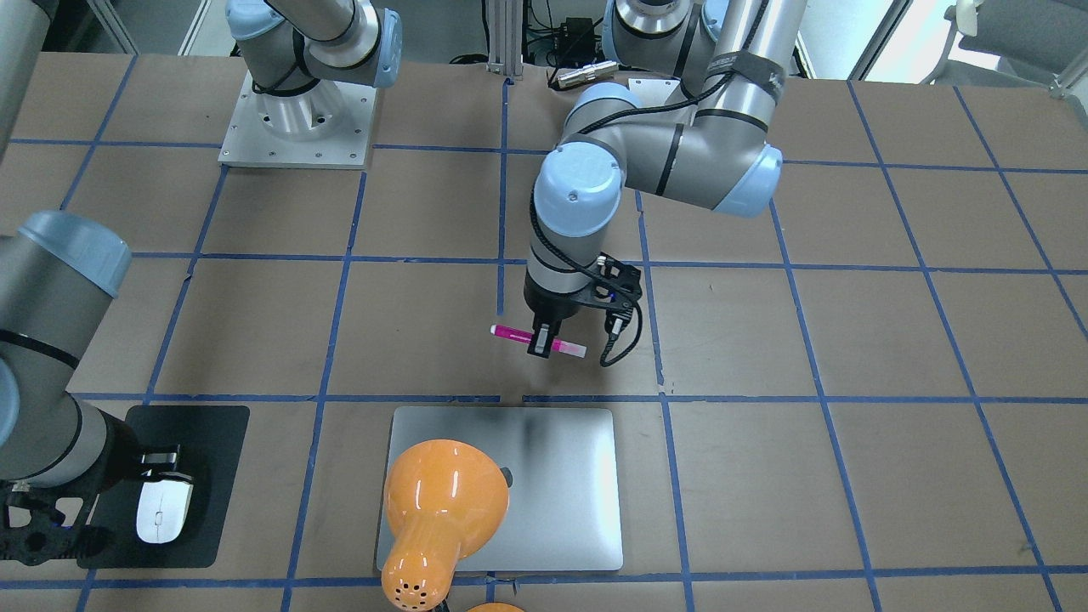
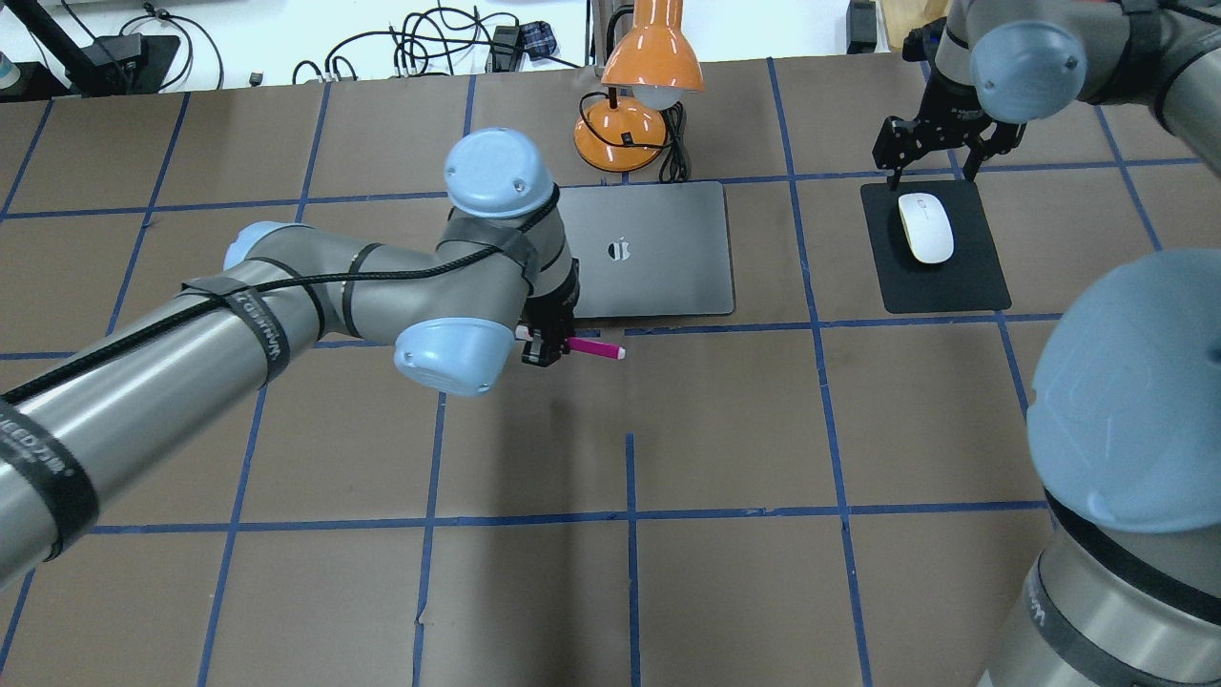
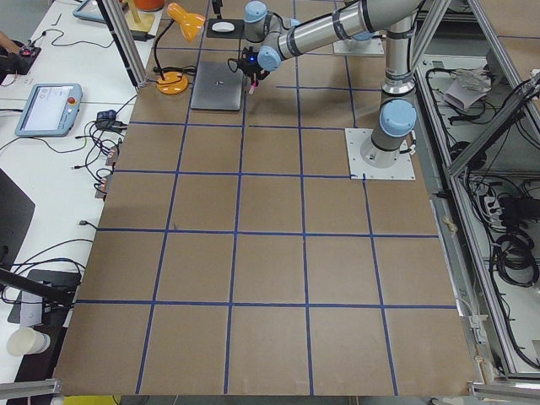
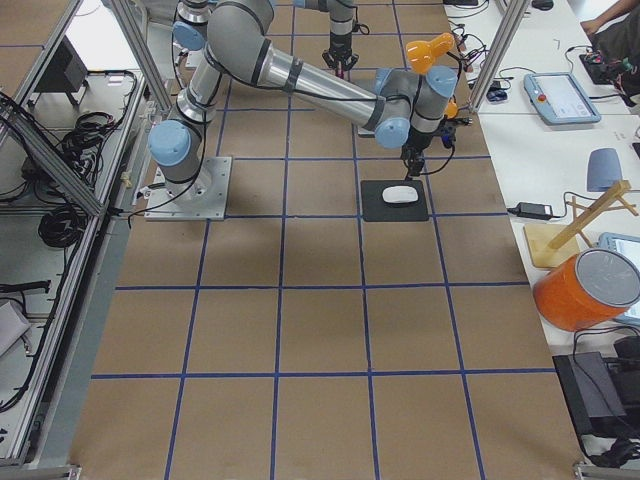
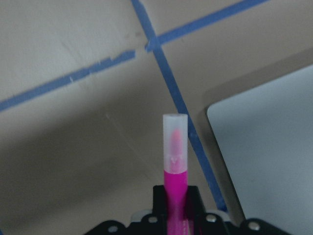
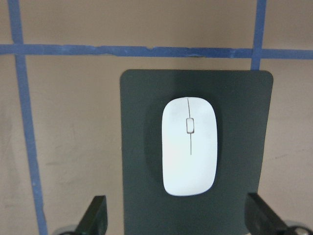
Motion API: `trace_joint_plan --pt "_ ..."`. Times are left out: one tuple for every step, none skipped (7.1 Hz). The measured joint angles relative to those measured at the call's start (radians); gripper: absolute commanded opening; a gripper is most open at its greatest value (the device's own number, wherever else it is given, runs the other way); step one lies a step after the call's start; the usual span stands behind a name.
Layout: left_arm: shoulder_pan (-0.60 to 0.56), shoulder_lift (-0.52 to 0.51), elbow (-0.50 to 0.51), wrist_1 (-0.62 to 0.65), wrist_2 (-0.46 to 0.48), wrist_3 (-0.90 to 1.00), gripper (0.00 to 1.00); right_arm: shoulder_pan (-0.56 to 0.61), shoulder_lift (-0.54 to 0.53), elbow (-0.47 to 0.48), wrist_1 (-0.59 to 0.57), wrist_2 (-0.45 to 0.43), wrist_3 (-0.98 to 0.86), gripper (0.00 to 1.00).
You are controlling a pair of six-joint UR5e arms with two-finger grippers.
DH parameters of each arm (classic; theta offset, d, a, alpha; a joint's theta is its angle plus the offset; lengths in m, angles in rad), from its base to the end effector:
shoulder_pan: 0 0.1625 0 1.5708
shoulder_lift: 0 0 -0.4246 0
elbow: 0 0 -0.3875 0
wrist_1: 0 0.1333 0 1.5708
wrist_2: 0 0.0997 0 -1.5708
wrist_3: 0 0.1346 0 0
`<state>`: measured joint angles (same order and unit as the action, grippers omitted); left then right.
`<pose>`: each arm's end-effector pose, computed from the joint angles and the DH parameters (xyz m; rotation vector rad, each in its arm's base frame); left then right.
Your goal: Place pen and mouse around notebook
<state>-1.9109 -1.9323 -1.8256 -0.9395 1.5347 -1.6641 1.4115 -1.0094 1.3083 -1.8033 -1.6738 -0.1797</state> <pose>-0.3197 -0.4895 0.2027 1.9110 -2.4528 -0.0347 0.0090 -0.6972 0.2676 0.0363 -3.0485 -0.1263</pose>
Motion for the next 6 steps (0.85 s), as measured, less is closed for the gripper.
trace_joint_plan --pt "-0.042 -0.036 0.005 0.002 -0.011 -0.072 0.0 0.015 -0.051 -0.025 0.089 0.004 0.011 1.0" --pt "-0.068 -0.064 0.01 0.006 -0.015 -0.11 0.0 0.041 -0.109 -0.034 0.141 0.005 0.028 1.0" --pt "-0.079 -0.087 0.011 0.006 -0.016 -0.127 0.27 0.077 -0.175 -0.034 0.192 0.004 0.048 1.0" --pt "-0.084 -0.103 0.011 0.004 -0.015 -0.134 0.99 0.114 -0.235 -0.033 0.251 0.006 0.081 1.0" --pt "-0.085 -0.114 0.013 0.002 -0.013 -0.135 1.0 0.152 -0.281 -0.031 0.284 0.014 0.121 1.0" --pt "-0.083 -0.115 0.015 0.003 -0.013 -0.131 1.0 0.175 -0.307 -0.026 0.293 0.03 0.143 1.0"
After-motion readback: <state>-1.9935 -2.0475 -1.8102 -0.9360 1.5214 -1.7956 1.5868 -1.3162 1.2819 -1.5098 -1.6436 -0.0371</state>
